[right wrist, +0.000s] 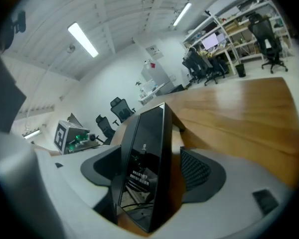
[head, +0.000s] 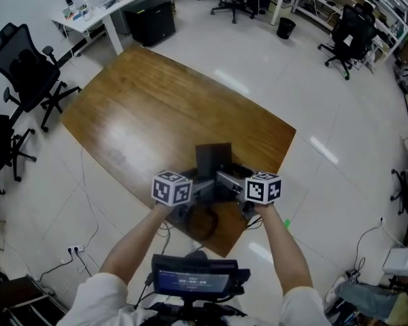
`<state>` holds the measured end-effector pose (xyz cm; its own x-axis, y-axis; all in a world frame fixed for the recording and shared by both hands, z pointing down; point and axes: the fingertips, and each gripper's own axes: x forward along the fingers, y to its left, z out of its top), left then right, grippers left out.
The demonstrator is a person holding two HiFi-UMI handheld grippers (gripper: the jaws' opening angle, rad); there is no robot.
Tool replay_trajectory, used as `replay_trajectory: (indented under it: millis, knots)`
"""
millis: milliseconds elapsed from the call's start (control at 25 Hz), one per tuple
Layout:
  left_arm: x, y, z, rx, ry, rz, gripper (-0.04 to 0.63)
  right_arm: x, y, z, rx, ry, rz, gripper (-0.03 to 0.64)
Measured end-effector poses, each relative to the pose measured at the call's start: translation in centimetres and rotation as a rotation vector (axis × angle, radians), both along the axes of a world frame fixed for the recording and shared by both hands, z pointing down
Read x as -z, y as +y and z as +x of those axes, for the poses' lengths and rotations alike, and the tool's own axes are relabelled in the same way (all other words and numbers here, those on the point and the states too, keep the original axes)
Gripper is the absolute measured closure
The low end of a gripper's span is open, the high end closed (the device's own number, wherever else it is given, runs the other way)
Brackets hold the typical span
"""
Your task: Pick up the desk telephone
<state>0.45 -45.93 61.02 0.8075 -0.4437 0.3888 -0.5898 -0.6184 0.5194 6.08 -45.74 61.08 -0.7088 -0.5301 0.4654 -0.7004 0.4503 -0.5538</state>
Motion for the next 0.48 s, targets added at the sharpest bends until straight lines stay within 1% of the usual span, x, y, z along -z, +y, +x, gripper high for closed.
replay_trajectory:
  millis: [80,160,240,320,400,440,480]
  knots:
    - [-0.7,0.3,0.4,-0.035,0.012,-0.041,0.268,-0.2,-0.1,-0.6,0.048,-0.015,-0.024,0.236]
    - [-1.0,0.3,0.7,-0.055,0.021,-0.061,0.271,-0.6,-0.6,-0.8,0.056,-0.017,-0.043,0.236]
    - [-1.1,0.0,1.0,-0.061,0.036,-0.077,0.272,-1.2,-1.1,-0.9,0.052,-0.026,-0.062,0.236]
    - [-1.3,-0.3,1.4,-0.064,0.045,-0.096,0.273,-1.7,-1.2,-1.2,0.069,-0.033,-0.087,0.236]
    - [-1.5,-0.5,1.6,-0.068,0.033,-0.102,0.314,-2.1,-0.9,-1.8,0.095,-0.048,-0.114,0.237]
    - [-1.5,-0.5,1.7,-0.069,0.028,-0.102,0.319,-2.2,-0.9,-2.0,0.102,-0.06,-0.122,0.238]
    - [-1.6,-0.6,1.7,-0.07,0.029,-0.105,0.323,-2.1,-0.9,-2.2,0.109,-0.072,-0.126,0.269]
